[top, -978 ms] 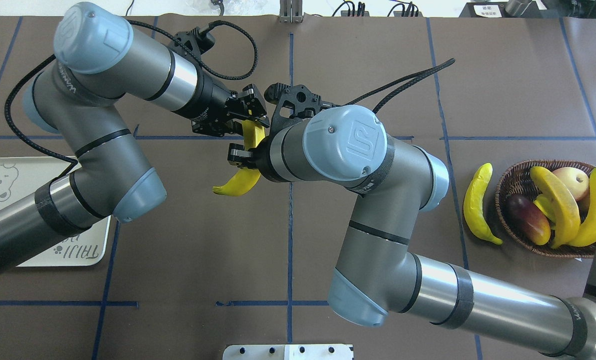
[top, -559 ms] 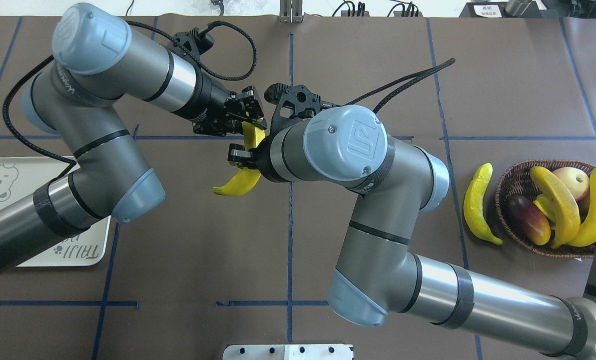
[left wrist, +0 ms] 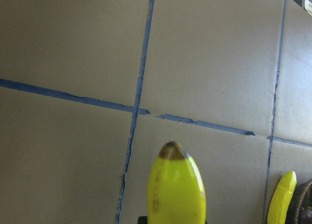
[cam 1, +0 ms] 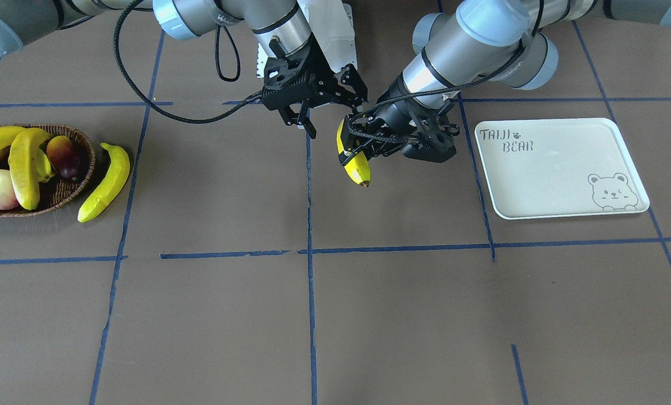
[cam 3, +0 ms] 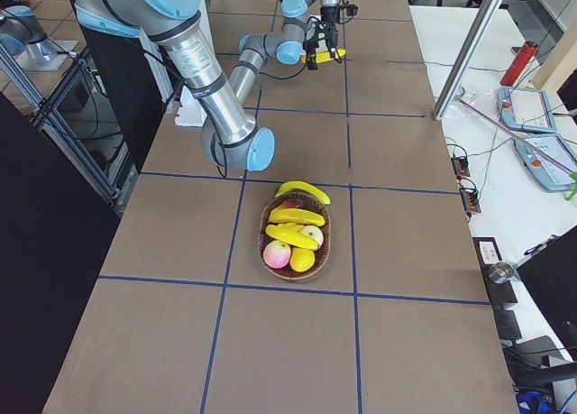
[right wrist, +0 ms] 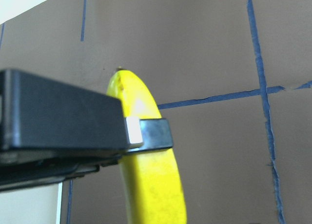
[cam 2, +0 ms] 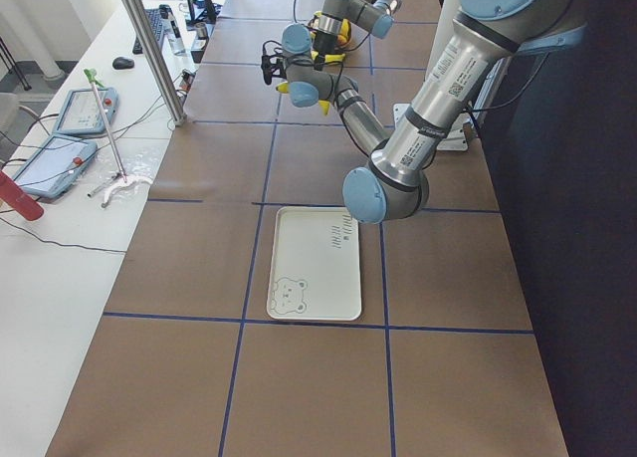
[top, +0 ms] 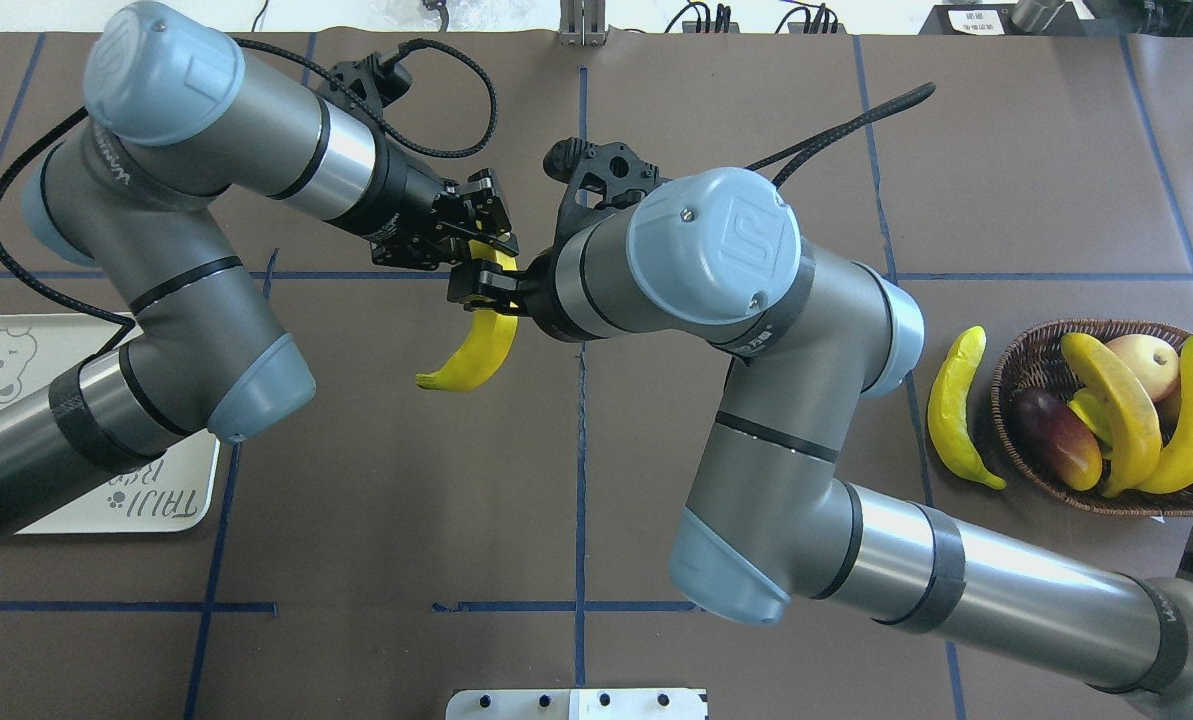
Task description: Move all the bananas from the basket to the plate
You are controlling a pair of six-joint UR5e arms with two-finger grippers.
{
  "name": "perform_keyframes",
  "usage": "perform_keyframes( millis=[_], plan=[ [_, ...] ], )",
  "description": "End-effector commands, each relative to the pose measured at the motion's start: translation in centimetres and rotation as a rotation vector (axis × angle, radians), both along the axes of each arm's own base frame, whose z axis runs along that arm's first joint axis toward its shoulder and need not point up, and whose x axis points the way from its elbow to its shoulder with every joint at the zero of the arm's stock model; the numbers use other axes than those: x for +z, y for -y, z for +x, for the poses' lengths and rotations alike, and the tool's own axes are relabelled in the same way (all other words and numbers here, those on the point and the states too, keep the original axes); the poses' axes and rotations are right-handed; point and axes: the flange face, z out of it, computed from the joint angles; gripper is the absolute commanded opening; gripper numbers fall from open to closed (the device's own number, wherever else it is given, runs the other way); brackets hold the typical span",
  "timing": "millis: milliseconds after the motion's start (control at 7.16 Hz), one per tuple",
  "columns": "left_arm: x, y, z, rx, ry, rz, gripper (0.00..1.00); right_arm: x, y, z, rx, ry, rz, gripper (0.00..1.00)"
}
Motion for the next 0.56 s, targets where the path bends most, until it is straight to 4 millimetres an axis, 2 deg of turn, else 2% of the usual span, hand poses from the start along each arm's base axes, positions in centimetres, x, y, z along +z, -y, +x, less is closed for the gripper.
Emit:
perform_keyframes(
  millis=[0, 279, 419],
  plan=[
    [5.5, 1.9, -4.0, -0.067, 0.057, -0.062, 0.00, 1.9, 3.7, 3.0, 0.012, -0.091, -0.075, 1.00],
    [16.7, 3.2, -10.9, -0.127, 0.164, -0.219, 0.00, 4.2, 7.7, 7.0, -0.017, -0.200, -0.147, 1.00],
    [22.8, 2.5, -14.2, -0.151, 0.221, -0.294, 0.00, 6.2, 9.5, 9.0, -0.030, -0.277, -0.144, 1.00]
  ],
)
